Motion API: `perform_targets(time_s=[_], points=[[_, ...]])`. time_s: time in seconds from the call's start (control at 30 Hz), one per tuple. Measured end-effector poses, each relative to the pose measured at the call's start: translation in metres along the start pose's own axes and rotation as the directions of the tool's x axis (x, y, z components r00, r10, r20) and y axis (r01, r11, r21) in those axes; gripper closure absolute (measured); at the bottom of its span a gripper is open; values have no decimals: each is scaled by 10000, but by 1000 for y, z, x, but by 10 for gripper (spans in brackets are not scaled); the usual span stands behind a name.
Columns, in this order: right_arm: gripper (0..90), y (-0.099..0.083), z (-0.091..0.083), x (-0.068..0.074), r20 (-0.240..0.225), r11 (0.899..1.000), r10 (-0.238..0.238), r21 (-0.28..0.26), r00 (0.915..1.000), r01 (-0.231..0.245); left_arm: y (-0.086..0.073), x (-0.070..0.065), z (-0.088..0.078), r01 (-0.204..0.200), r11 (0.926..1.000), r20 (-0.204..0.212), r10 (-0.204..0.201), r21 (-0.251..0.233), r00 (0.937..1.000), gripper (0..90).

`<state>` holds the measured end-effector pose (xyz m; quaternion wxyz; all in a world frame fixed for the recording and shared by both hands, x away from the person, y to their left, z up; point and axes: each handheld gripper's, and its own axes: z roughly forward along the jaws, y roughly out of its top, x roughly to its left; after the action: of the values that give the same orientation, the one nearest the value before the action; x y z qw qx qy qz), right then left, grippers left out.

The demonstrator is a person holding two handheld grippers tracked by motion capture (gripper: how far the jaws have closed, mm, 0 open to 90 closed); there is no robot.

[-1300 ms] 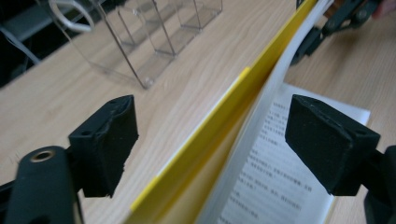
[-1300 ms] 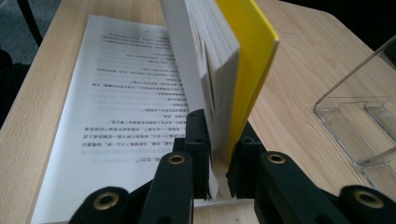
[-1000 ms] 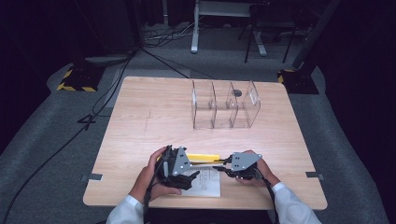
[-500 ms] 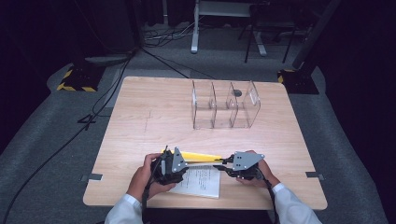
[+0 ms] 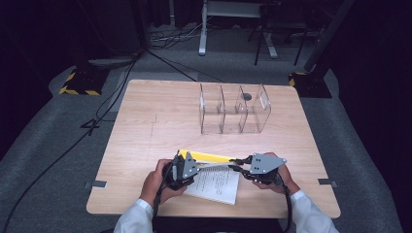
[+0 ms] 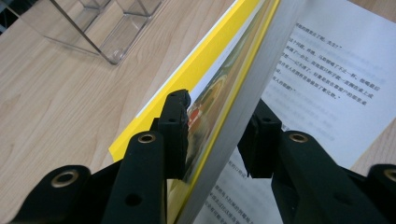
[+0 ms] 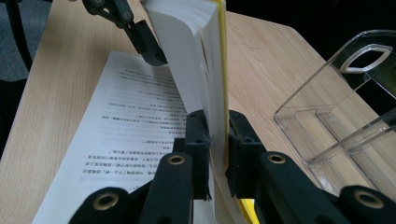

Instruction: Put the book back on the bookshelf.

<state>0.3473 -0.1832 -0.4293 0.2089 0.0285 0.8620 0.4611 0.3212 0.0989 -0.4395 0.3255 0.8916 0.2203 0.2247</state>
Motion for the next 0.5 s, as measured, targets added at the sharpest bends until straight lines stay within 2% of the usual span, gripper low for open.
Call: perform_targets(time_s=[0.17, 0.23, 0.4, 0.5], points=[[809, 3, -2, 1, 72, 9998, -169, 122, 9998, 168, 4, -1, 1, -1, 10000, 119, 2, -77, 9999, 668], [809, 5, -3, 1, 99, 9996, -233, 149, 9997, 232, 7, -5, 1, -259, 9997, -83, 258, -41, 9996, 680], [808, 6, -4, 0, 167, 9995, -214, 226, 9996, 211, 11, -6, 4, -207, 9998, -70, 207, 32, 9998, 679], [795, 6, -6, -1, 192, 9996, -177, 210, 9997, 173, 11, -8, 5, -415, 9990, -174, 411, -184, 9990, 707]])
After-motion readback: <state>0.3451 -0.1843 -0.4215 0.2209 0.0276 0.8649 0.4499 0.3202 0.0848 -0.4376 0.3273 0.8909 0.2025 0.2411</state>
